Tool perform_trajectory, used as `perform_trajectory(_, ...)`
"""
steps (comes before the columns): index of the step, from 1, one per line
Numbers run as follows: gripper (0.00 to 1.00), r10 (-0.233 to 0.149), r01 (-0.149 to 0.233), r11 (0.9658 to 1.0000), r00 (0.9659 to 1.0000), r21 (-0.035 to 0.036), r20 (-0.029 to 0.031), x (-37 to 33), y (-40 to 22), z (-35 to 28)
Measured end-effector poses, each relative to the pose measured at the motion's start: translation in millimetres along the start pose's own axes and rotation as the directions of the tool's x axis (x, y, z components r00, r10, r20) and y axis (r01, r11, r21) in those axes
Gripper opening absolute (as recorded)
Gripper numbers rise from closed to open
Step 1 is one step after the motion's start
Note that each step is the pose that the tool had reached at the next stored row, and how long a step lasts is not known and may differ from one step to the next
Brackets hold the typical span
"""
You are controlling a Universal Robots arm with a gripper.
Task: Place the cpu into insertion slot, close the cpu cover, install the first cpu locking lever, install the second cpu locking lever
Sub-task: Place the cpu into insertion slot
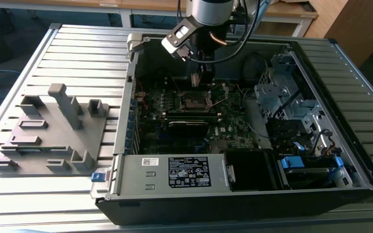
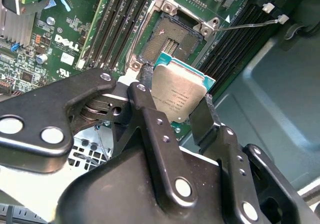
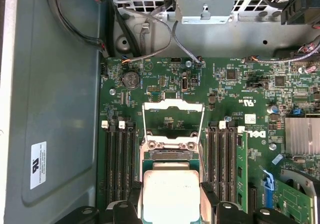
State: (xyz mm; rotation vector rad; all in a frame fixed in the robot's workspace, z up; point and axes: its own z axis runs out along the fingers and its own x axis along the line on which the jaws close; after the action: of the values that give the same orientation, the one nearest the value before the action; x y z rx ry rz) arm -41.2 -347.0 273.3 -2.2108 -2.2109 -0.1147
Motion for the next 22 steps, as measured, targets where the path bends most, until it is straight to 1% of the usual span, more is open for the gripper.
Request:
perform_trajectory(6,0.54,0.0,0.0,1.0,1.0,-0.0003,-0.0005,-0.1,0.0,1.3)
perform_trajectory(11,0.54,0.0,0.0,1.0,1.0,0.0,0.0,-0.5,-0.3,7.8)
perform_trajectory(12,0.54,0.0,0.0,1.0,1.0,-0.0001,0.0018,-0.6,-0.4,8.8)
perform_trajectory(13,0.54,0.0,0.0,1.0,1.0,0.0001,0.0094,-0.6,-0.5,9.4)
perform_trajectory(15,0.54,-0.001,0.001,1.0,0.9996,0.0,0.0265,-0.6,-0.5,10.5)
perform_trajectory(17,0.54,-0.002,0.002,1.0,0.9992,0.0,0.0398,-0.7,-0.5,11.4)
perform_trajectory(18,0.54,-0.002,0.002,1.0,0.9988,0.0,0.0499,-0.7,-0.5,11.9)
perform_trajectory(19,0.54,-0.002,0.002,1.0,0.9985,0.0,0.0556,-0.8,-0.5,12.8)
perform_trajectory(22,0.54,-0.003,0.003,1.0,0.9984,0.0001,0.0565,-1.1,-0.7,16.8)
